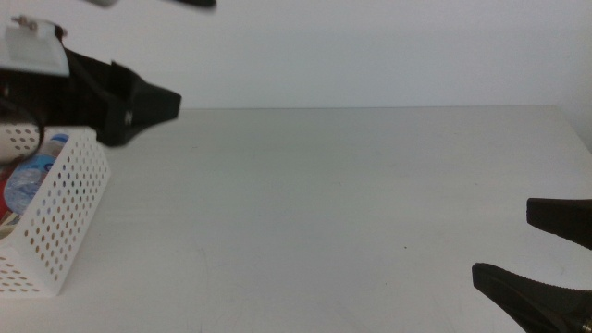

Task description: Use arms to grab the bottles and put them into the dustbin to the left of the table.

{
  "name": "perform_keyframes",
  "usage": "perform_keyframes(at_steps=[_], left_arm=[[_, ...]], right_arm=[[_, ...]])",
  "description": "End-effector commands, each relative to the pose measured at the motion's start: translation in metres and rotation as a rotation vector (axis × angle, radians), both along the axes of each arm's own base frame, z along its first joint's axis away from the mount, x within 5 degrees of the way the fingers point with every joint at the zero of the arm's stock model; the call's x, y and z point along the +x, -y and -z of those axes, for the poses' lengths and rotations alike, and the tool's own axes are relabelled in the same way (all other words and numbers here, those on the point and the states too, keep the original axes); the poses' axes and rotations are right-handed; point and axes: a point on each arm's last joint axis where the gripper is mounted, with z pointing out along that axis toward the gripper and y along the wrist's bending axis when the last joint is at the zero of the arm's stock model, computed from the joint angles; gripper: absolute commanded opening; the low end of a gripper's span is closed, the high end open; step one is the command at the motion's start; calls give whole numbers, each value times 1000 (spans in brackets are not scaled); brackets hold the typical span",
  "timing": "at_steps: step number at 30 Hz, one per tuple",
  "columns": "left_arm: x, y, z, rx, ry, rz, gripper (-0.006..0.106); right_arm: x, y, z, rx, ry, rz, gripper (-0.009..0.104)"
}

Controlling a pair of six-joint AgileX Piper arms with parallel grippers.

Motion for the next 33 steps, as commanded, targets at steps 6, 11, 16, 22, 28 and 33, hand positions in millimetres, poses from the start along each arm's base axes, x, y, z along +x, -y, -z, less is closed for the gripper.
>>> perform_keyframes(at_steps=[6,11,16,22,28,33], left_arm=[[-29,3,-7,-80,108,-14,87],[-27,2,-10,-112,138,-40,85],[-26,1,-11,-116,154,-51,85],[-24,0,-14,-128,183,-72,85],[-23,-1,-14,-124,195,-82,85],[-32,-8,-21,-80,248,-127,85]], right_arm=[[2,0,-16,57,85,8,71],[2,0,-16,57,85,8,71],[2,0,-16,57,85,8,71],[2,0,-16,57,85,8,71],[2,0,-16,57,85,8,71],[2,0,-16,57,85,8,71]])
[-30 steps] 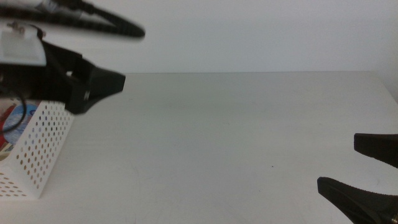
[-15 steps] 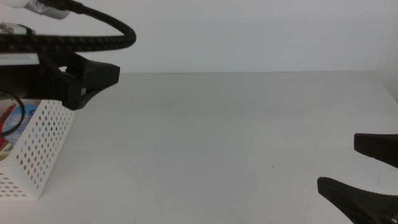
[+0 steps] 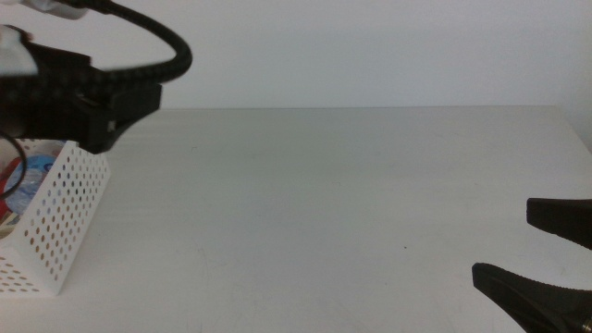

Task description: Use arms to grab the bottles and put them into the dustbin to the left of the table.

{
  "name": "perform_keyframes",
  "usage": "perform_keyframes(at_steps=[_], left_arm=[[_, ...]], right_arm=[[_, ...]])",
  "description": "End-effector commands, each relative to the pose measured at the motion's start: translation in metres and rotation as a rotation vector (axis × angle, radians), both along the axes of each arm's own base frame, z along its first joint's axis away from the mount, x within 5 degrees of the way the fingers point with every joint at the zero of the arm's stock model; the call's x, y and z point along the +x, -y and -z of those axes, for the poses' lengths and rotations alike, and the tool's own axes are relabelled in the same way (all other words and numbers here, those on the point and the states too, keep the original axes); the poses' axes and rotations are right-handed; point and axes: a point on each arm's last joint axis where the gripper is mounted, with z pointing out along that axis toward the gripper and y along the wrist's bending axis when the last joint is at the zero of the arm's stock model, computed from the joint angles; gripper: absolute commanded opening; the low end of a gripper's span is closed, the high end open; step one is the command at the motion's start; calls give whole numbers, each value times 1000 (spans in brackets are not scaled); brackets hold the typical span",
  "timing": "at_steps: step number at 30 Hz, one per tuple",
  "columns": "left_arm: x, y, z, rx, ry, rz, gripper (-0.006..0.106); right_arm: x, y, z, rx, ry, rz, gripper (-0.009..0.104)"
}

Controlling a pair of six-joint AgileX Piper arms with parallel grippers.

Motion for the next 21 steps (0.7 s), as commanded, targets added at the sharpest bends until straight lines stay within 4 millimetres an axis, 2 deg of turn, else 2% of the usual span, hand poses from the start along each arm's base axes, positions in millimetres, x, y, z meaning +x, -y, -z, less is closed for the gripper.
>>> perform_keyframes(at_steps=[1,10,21], left_arm=[[-8,-6,-21,-52,103,-68,85],[-26,-17,-26,-107,110,-167,85],[-26,-19,-29,-141,141,-191,85]], right_arm=[[2,0,-16,57,85,8,71],[2,0,-16,57,85,8,71],[2,0,-16,57,85,8,71]])
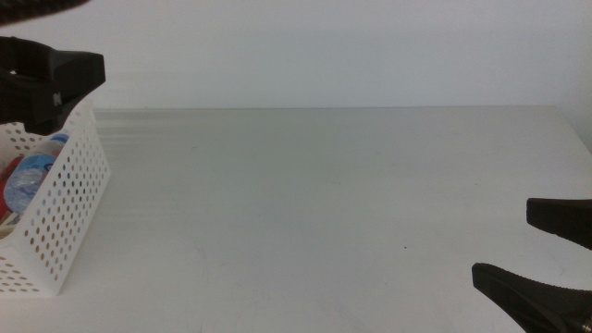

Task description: Use arms to grab the bottles and put them into the dustbin to the left of the table.

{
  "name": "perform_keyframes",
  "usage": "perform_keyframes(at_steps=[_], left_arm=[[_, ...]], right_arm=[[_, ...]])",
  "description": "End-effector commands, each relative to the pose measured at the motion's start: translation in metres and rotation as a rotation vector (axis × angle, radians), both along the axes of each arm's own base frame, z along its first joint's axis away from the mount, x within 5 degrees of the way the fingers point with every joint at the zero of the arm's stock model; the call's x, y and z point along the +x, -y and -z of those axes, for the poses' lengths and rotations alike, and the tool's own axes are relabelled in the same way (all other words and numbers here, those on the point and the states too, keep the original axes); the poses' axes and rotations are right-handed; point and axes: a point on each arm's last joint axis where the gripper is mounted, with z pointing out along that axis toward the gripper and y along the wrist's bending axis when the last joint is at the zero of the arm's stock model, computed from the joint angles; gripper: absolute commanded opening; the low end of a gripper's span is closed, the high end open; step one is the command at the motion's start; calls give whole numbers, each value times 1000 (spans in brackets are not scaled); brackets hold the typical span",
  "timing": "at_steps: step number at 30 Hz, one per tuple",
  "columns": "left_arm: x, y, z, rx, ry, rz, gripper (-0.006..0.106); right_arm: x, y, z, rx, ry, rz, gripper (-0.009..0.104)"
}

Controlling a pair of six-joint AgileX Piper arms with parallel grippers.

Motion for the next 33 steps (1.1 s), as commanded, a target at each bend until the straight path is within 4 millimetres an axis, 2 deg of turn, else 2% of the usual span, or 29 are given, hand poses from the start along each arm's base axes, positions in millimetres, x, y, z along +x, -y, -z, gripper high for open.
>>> perform_keyframes(at_steps=[1,4,9,12,17,25,33], left_arm=[[-2,-1,-16,-47,97,-17,85],[-1,-1,-15,-46,93,-16,85],[-13,-4,-19,-54,127,-19,85],[-22,-6,-8,-55,127,-22,85],[-42,-10,31,-45,80,-25,85],[-83,-19,97,-43,71,-31,85],[-111,-25,160,-47,93,-31,85]], right_arm=[[2,0,-16,57,85,8,71],[2,0,-16,57,85,8,71],[2,0,-9,35,81,8,71],[3,1,-3,-12,103,8,71],[10,9,-4,-102,197,71,71],[22,38,-1,73,140,367,71],[-13,62,24,85,249,484,71]])
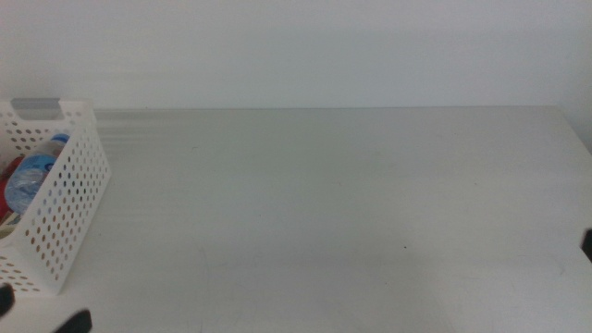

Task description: Use arms to grab the bottles and put them into the dustbin to the left of the table.

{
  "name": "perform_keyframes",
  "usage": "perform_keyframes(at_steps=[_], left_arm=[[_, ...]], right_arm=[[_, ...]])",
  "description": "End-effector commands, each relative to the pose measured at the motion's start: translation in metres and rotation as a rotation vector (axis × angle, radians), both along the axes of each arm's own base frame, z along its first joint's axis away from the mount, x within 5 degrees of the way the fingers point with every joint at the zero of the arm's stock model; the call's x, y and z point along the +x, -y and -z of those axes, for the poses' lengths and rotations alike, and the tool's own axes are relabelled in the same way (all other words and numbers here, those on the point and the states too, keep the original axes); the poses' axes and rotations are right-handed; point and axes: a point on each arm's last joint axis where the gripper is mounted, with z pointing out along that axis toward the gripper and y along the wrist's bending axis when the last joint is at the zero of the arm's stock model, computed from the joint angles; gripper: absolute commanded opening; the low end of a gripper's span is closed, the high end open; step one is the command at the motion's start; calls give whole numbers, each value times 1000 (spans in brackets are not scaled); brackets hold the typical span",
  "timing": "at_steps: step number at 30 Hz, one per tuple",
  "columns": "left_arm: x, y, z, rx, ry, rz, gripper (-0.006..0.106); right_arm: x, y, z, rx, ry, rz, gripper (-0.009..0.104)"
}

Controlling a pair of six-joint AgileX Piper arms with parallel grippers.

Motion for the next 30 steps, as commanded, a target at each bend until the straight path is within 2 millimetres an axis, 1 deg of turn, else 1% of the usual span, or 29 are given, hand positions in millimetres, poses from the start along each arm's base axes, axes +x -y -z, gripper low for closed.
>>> perform_keyframes(at_steps=[1,4,9,15,18,20,22,30], left_arm=[[-2,-2,2,-48,83,-21,85],[-5,-2,20,-47,82,-21,85],[-6,-3,40,-26,70,-26,85],[-1,-9,53,-8,68,-140,85],[0,-12,64,-4,43,-201,85],[1,-14,65,-7,58,-224,85],[1,-14,64,-7,64,-227,85],[1,-14,64,-7,63,-223,85]], right_arm=[[-10,5,-8,10,140,29,71],[-21,9,5,5,185,50,71],[-32,13,34,9,205,73,71],[-32,14,60,2,182,95,71],[-30,14,72,-2,151,101,71],[-29,14,81,-7,126,102,71],[-29,14,84,-15,94,101,71],[-29,14,84,4,95,100,70]])
